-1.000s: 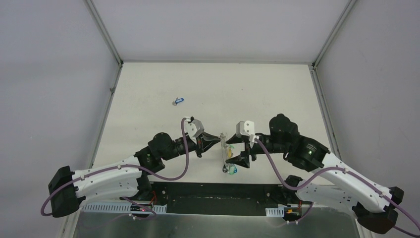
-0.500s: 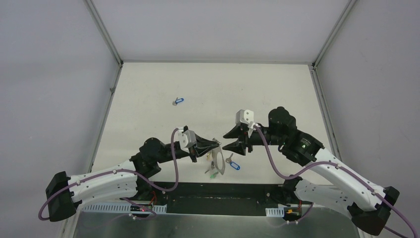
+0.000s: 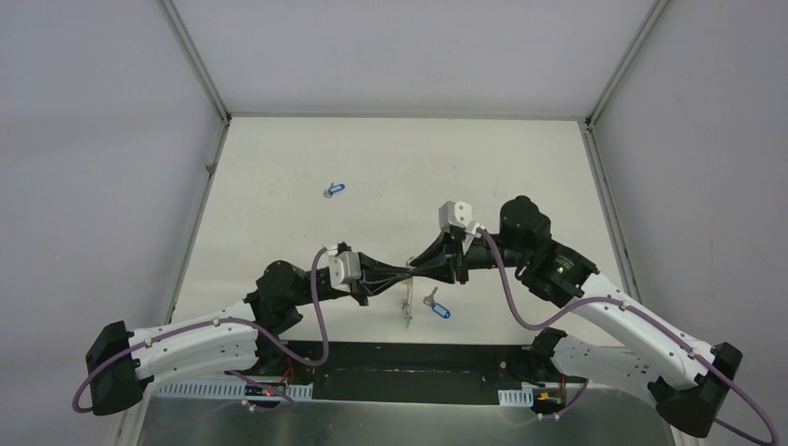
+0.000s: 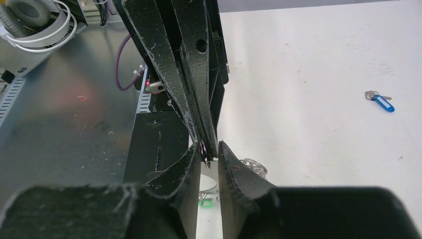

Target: Put the keys on the keyring

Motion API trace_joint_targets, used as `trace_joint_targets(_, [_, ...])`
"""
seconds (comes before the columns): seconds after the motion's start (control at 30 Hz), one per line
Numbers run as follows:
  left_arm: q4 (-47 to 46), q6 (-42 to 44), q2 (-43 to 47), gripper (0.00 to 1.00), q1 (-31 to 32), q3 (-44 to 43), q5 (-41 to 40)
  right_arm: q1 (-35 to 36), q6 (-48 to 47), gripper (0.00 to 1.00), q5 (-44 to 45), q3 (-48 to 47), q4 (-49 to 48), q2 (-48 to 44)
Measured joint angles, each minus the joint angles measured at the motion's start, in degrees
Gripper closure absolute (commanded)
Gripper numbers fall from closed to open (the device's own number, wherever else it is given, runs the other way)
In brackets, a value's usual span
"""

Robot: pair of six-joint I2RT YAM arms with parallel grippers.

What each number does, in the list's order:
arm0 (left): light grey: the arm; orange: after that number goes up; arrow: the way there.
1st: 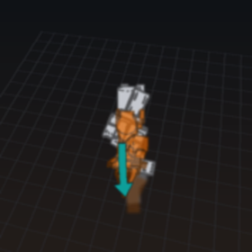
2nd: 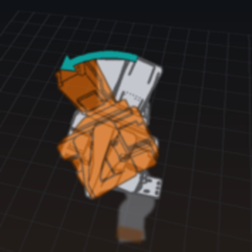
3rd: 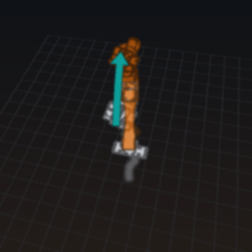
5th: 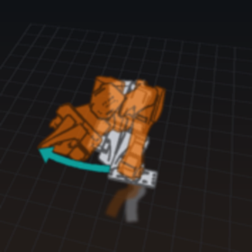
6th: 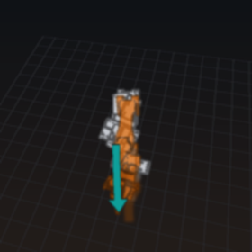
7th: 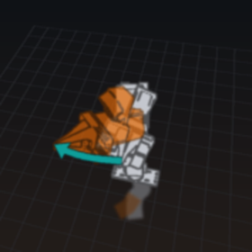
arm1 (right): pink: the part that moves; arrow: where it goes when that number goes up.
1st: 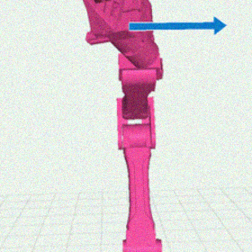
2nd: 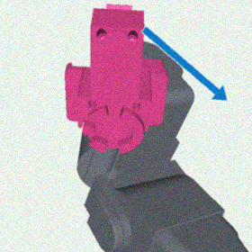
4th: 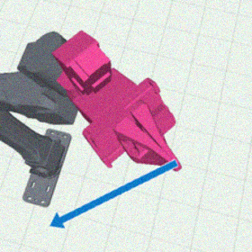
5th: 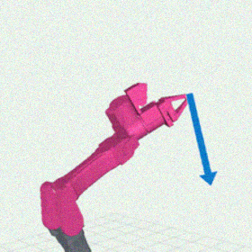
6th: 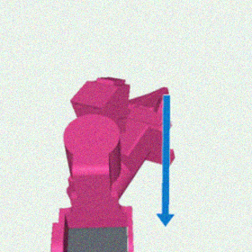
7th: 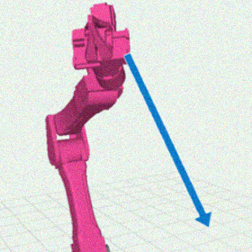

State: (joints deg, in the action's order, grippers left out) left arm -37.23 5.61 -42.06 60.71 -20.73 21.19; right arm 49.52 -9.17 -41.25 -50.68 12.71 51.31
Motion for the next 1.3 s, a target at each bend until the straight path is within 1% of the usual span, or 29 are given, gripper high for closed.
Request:
trace_joint_targets(0.1, [-0.09, 0.02, 0.00, 1.00, -0.04, 0.00, -0.02, -0.22, 0.66, 0.82, -0.22, 0.37, -0.31, 0.31])
trace_joint_targets(0.2, [0.24, 0.02, 0.00, 1.00, -0.04, 0.09, -0.11, -0.50, 1.40, 0.76, -0.26, 0.66, -0.52, 0.50])
trace_joint_targets(0.23, [0.33, 0.00, 0.00, 1.00, -0.04, 0.09, -0.11, -0.63, 1.55, 0.76, -0.33, 0.68, -0.55, 0.57])
trace_joint_targets(0.27, [0.37, -0.02, 0.00, 1.00, -0.04, 0.09, -0.13, -0.76, 1.66, 0.77, -0.39, 0.76, -0.63, 0.63])
trace_joint_targets(0.3, [0.42, -0.02, 0.00, 1.00, -0.04, 0.09, -0.13, -0.90, 1.75, 0.83, -0.48, 0.83, -0.76, 0.68])
trace_joint_targets(0.37, [0.52, 0.02, 0.00, 1.00, -0.04, 0.09, -0.17, -1.05, 1.79, 1.00, -0.85, 0.87, -0.90, 0.81])
trace_joint_targets(0.53, [0.79, -0.17, 0.04, 1.00, -0.07, 0.11, -0.33, -1.33, 1.88, 1.00, -2.60, 0.87, -0.85, 0.94])
trace_joint_targets(0.57, [0.81, -0.20, 0.09, 0.98, -0.07, 0.11, -0.33, -1.36, 1.90, 1.00, -2.73, 0.87, -0.83, 0.96])
trace_joint_targets(0.7, [2.19, -0.04, 0.52, 0.75, -0.04, 0.11, -0.70, -1.40, 1.51, 1.00, -2.78, 0.74, 0.17, 1.38])
trace_joint_targets(0.73, [3.15, -0.13, 0.92, 0.69, -0.04, 0.09, -0.90, -1.44, 1.16, 1.00, -2.67, 0.48, 1.42, 1.73])
trace_joint_targets(0.77, [3.96, -0.09, 1.42, 0.64, -0.02, 0.07, -1.22, -1.55, 0.76, 1.00, -2.51, 0.22, 2.67, 2.14])
trace_joint_targets(0.8, [5.01, -0.13, 1.99, 0.61, -0.02, -0.15, -1.55, -1.70, 0.09, 1.00, -2.38, -0.39, 4.79, 2.89])
trace_joint_targets(0.87, [8.70, 0.09, 2.99, 0.59, -0.02, -1.46, -2.08, -1.88, -1.22, 1.00, -1.77, -2.23, 9.14, 4.70])
trace_joint_targets(1.07, [23.56, 2.27, 1.49, 0.57, -0.02, -11.06, -3.06, -1.92, -5.22, 1.00, 0.48, -11.23, 22.18, 9.66])
trace_joint_targets(1.2, [29.03, 3.10, -1.16, 0.58, -0.02, -14.34, -3.04, -1.92, -7.54, 1.00, 2.10, -17.42, 30.18, 12.26])
trace_joint_targets(1.27, [30.80, 3.21, -2.91, 0.60, -0.02, -14.80, -3.04, -1.92, -8.41, 1.00, 2.86, -19.43, 33.18, 13.40])
trace_joint_targets(1.3, [31.69, 3.21, -3.80, 0.64, -0.02, -14.86, -3.02, -1.92, -8.63, 1.00, 3.04, -19.93, 34.12, 13.75])
